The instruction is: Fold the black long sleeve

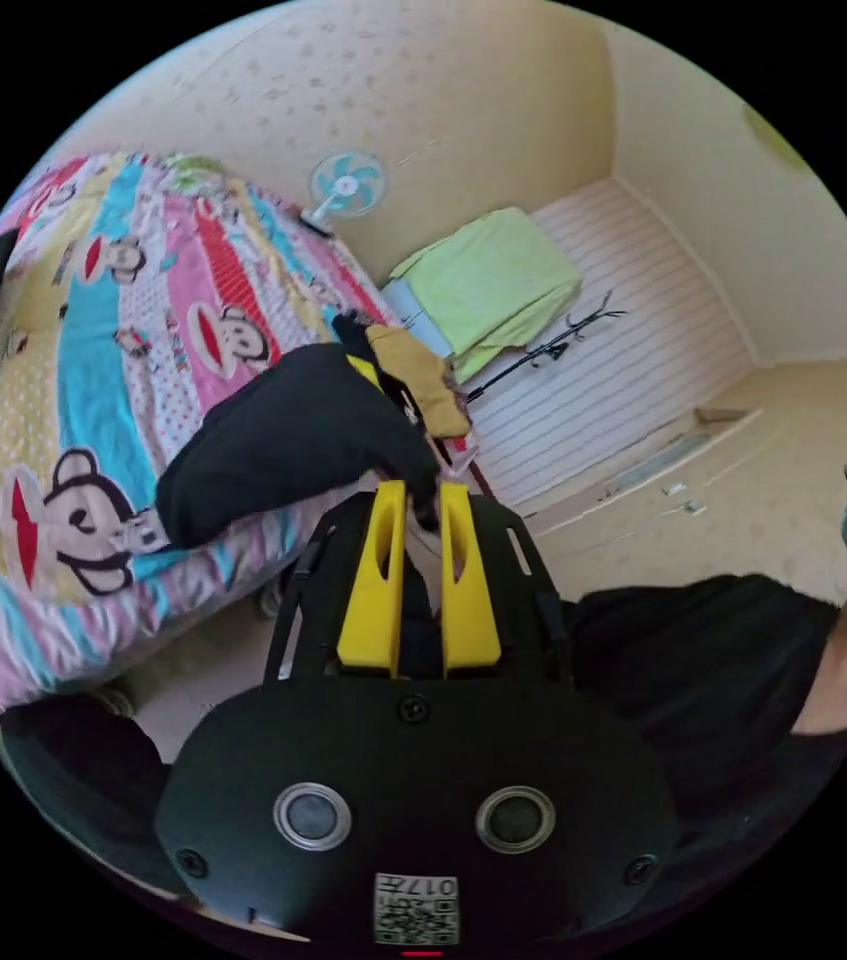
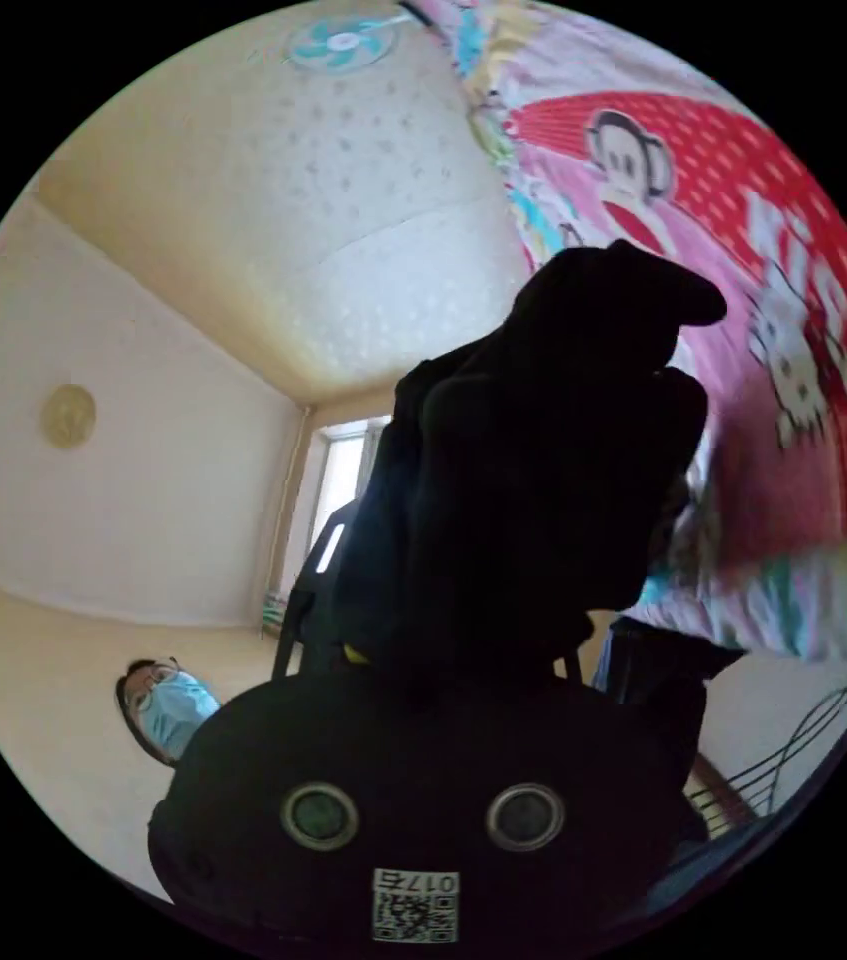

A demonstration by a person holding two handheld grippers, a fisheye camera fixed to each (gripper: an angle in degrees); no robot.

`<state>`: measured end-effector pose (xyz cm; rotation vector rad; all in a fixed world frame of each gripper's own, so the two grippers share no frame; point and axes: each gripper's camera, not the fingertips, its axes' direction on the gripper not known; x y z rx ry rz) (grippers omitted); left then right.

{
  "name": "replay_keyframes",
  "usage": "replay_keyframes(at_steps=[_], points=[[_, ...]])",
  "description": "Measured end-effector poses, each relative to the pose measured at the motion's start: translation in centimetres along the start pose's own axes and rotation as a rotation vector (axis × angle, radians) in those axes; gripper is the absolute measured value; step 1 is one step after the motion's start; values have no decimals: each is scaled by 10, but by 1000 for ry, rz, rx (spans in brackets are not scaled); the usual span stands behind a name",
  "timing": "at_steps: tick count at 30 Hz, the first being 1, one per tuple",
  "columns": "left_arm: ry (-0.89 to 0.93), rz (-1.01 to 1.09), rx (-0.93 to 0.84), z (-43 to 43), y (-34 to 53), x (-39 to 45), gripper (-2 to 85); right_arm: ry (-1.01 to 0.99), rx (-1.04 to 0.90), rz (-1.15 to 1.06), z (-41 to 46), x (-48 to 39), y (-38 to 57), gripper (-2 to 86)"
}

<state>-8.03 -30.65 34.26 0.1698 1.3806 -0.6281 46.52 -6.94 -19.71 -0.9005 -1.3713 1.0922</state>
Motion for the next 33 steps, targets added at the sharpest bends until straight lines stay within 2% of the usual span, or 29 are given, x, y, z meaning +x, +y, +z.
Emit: replay_keyframes(at_steps=[4, 6, 9, 12, 14, 17, 18, 21, 23, 25, 29, 33], points=[[-146, 91, -11, -23, 10, 22, 59, -76, -9, -370, -19, -125, -70, 163], [-184, 72, -20, -25, 17, 18, 64, -11, 32, -479, -46, -177, -90, 156], [-184, -16, -36, -19, 29, -3, 65, 179, 231, -524, -117, -229, -106, 143], [-209, -135, -76, -6, 50, -37, 65, 425, 466, -393, -212, -227, -100, 128], [-212, -234, -132, 2, 68, -64, 67, 656, 689, -183, -274, -188, -52, 121], [-187, -387, -174, 3, 100, -97, 70, 923, 756, 35, -300, -121, 20, 111], [-199, -430, -166, -2, 109, -104, 71, 954, 756, 63, -299, -108, 33, 108], [-315, -474, -135, -23, 117, -109, 71, 1109, 696, 99, -257, -64, 67, 90], [-405, -466, -93, -41, 111, -107, 72, 1286, 521, -22, -179, -57, 47, 76], [-480, -431, -22, -65, 94, -102, 74, 1369, 357, -168, -100, -58, 18, 68], [-532, -392, 123, -101, 72, -91, 78, 1333, 0, -516, 98, -48, -26, 63], [-505, -401, 249, -115, 74, -91, 79, 1286, -249, -610, 223, 4, -35, 69]])
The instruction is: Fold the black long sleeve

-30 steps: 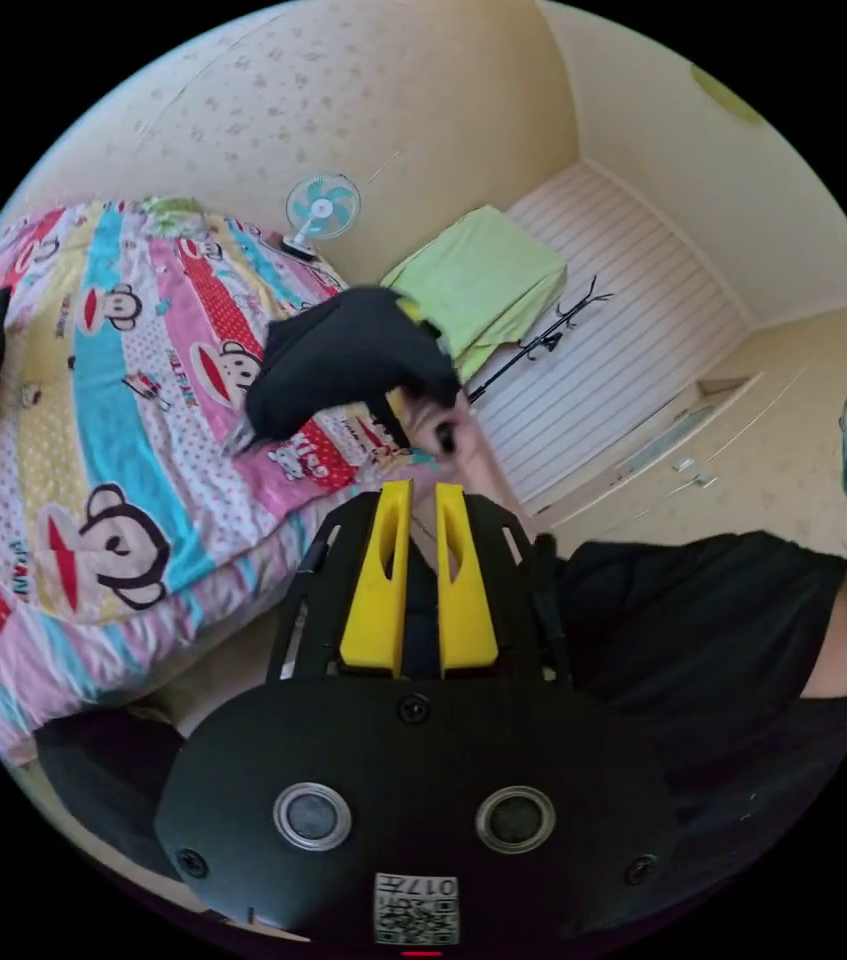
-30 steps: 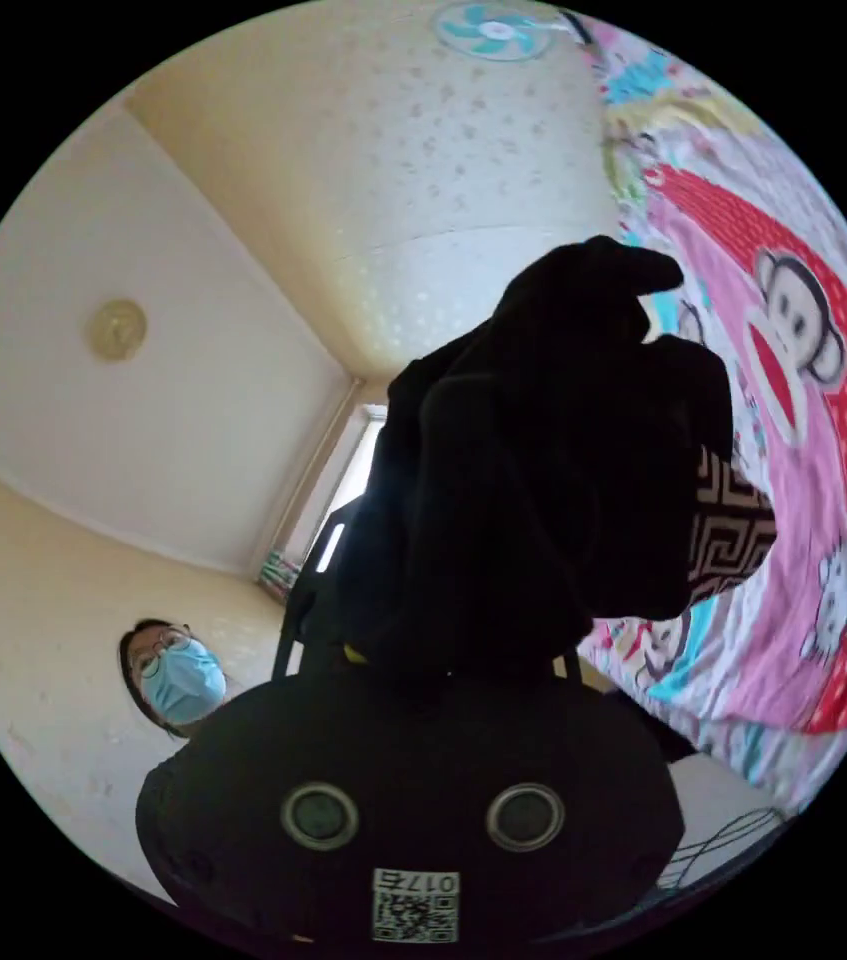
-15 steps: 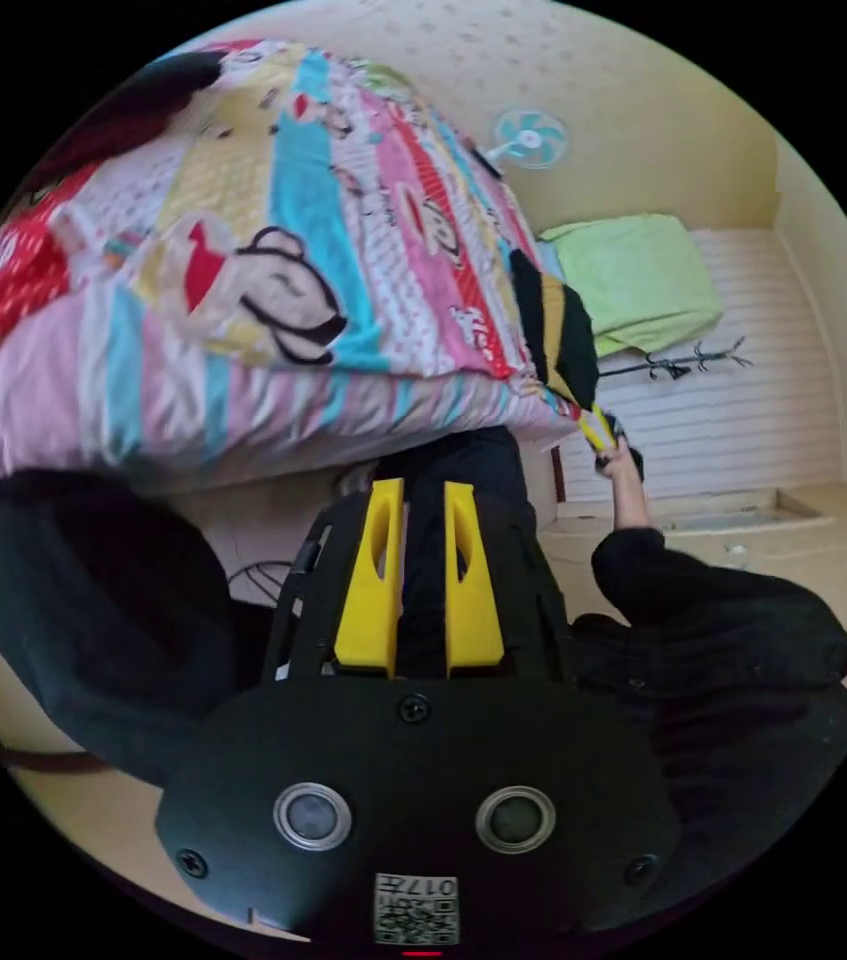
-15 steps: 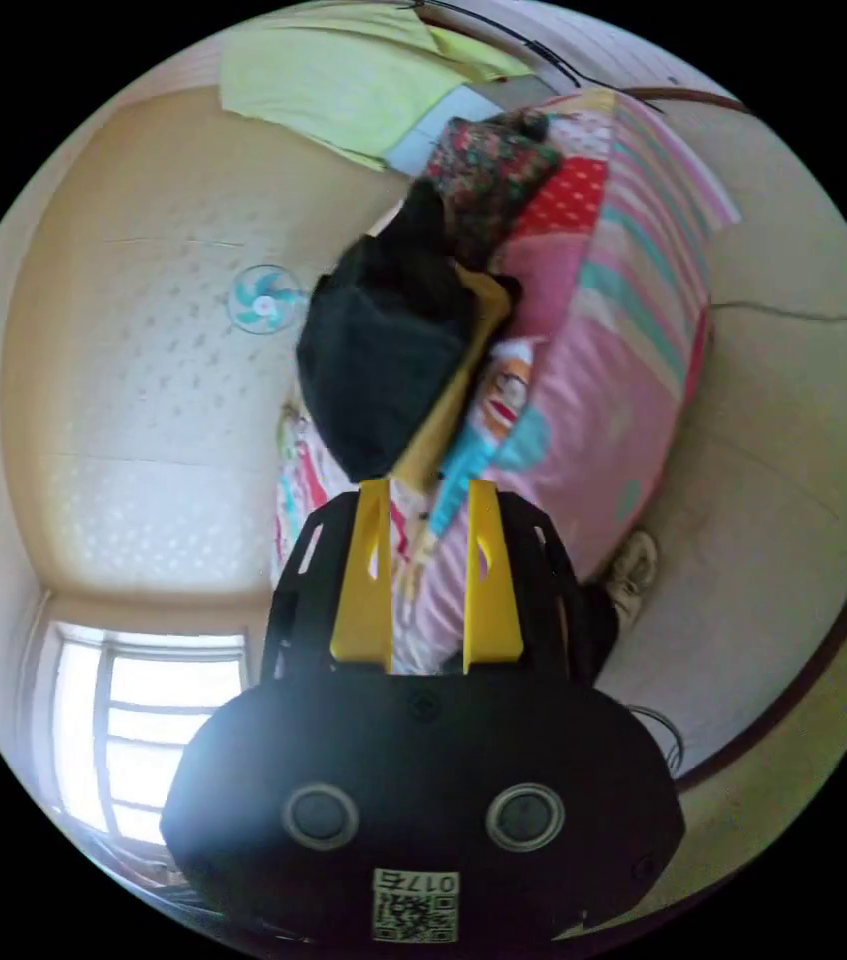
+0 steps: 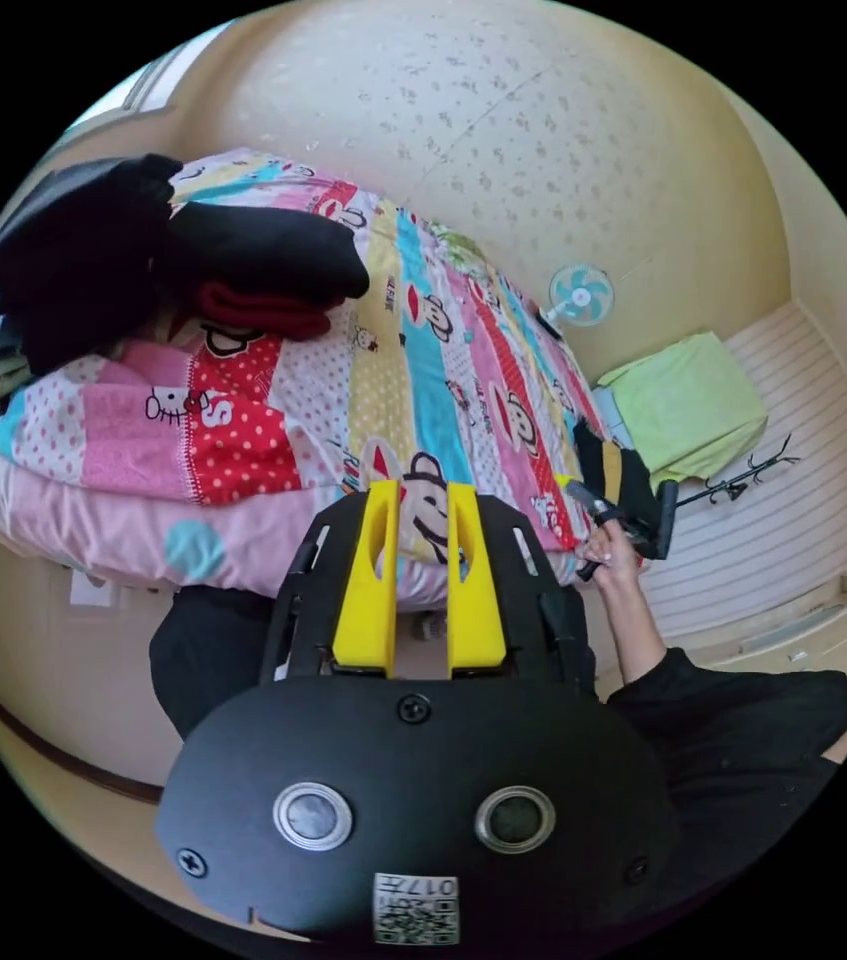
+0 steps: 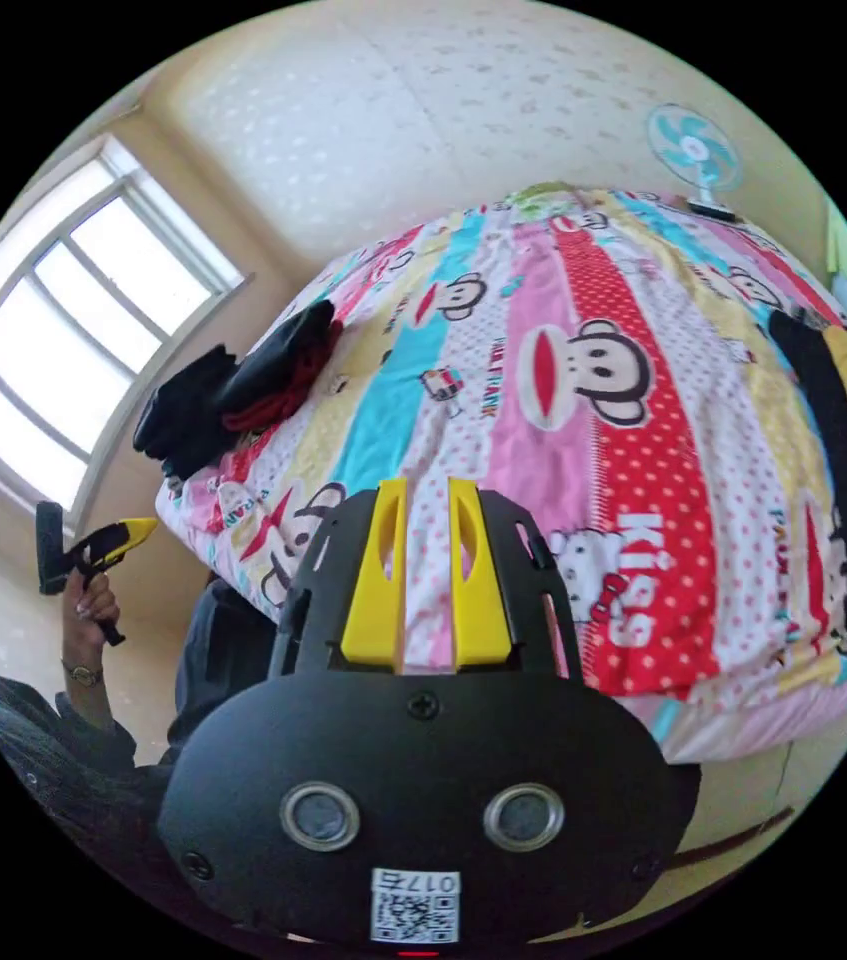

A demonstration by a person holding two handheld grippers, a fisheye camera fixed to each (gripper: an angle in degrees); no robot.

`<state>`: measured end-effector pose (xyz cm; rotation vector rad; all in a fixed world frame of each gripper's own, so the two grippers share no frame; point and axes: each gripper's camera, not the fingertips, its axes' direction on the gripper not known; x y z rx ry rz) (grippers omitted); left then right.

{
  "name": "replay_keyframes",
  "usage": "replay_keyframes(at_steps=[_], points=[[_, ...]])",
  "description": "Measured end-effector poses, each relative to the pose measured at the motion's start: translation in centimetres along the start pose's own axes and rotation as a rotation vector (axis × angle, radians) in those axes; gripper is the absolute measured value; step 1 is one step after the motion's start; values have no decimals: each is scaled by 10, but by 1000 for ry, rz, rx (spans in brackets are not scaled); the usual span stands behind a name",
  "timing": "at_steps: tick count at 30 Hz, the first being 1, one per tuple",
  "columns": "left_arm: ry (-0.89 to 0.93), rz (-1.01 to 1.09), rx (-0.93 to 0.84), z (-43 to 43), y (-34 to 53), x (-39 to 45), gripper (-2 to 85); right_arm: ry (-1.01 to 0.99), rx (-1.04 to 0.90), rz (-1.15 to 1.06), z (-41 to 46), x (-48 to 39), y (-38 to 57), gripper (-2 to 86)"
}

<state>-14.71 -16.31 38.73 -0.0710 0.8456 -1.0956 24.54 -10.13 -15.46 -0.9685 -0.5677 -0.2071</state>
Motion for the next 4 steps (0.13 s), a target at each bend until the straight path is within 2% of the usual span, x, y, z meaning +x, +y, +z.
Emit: replay_keyframes(at_steps=[3, 4], points=[[-35, -36, -56, 23, 6, -13, 80, 56, -262, 15, 113, -24, 3, 72], [-81, -44, -56, 27, 4, -19, 81, 110, -92, -1, 117, -32, 20, 68]])
